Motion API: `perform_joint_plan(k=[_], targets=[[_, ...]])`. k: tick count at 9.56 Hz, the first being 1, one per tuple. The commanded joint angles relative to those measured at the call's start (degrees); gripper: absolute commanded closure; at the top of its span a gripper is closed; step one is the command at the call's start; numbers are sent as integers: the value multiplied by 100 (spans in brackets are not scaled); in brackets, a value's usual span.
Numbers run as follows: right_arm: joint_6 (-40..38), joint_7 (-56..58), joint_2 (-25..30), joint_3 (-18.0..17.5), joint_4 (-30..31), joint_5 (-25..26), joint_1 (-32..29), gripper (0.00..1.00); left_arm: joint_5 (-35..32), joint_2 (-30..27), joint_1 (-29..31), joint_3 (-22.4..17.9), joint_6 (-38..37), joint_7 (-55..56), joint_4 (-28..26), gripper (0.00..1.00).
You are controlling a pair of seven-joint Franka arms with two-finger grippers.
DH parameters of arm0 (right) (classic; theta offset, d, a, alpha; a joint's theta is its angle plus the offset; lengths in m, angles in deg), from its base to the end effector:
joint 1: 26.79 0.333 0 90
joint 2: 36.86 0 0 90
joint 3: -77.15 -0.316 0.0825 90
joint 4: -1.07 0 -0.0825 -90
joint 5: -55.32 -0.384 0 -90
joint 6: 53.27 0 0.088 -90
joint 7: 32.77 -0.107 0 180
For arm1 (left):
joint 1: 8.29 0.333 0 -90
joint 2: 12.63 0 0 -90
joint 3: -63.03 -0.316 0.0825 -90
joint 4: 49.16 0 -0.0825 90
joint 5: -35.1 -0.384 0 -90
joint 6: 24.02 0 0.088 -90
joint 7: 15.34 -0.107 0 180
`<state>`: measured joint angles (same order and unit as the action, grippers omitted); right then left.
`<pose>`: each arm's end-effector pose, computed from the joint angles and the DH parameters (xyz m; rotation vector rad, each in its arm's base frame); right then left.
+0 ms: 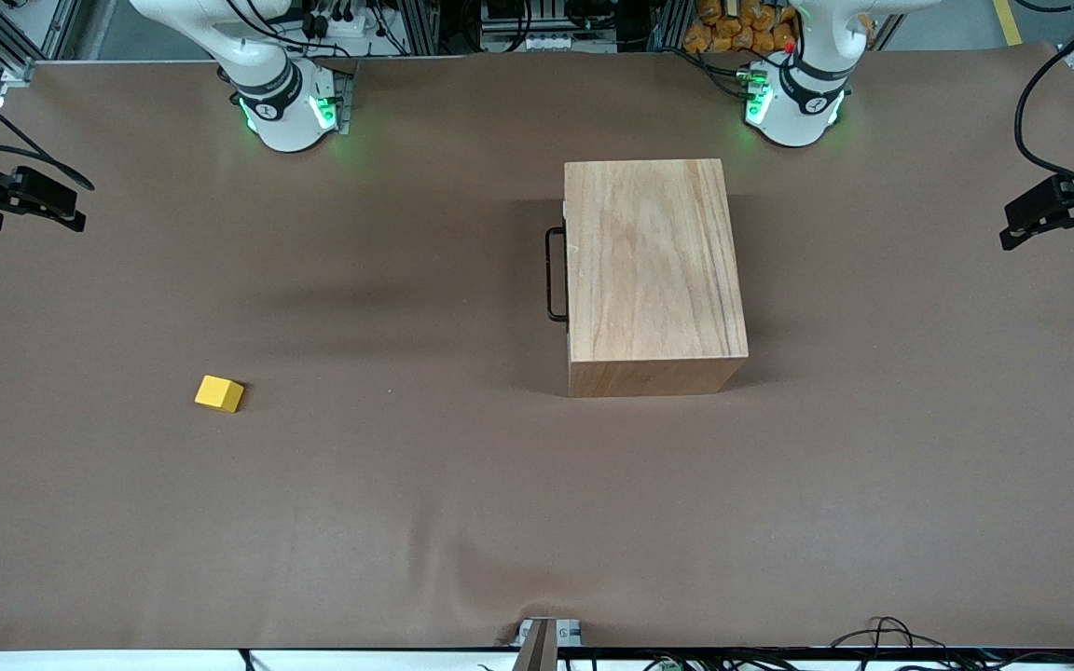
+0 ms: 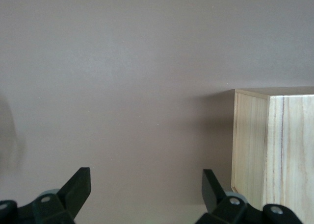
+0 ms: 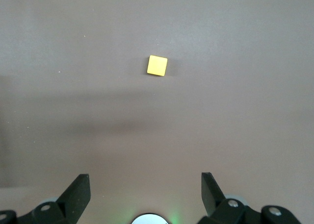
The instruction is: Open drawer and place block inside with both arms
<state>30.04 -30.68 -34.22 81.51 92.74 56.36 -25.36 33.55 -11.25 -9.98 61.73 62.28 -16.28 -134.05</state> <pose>0.5265 -0.0301 0.6262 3.1273 -0.0244 -0.1573 0.5560 -0.0009 0.6473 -3.1139 0.0334 -0.0006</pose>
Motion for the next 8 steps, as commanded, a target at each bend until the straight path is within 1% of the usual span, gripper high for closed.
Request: perform_joint_plan(k=[1,5,8], targets=[[-69,-25,-71,-41,-157,81,-73,0,15,29,11,-1,-79,-3,104,0],[-60,-25,-71,-49,-149,72,-73,0,50,98,2,8,-193,-20,51,0],[-113,-25,-62,-49,-149,72,-73,0,-20,213,-94,235,-552,49,16,0]])
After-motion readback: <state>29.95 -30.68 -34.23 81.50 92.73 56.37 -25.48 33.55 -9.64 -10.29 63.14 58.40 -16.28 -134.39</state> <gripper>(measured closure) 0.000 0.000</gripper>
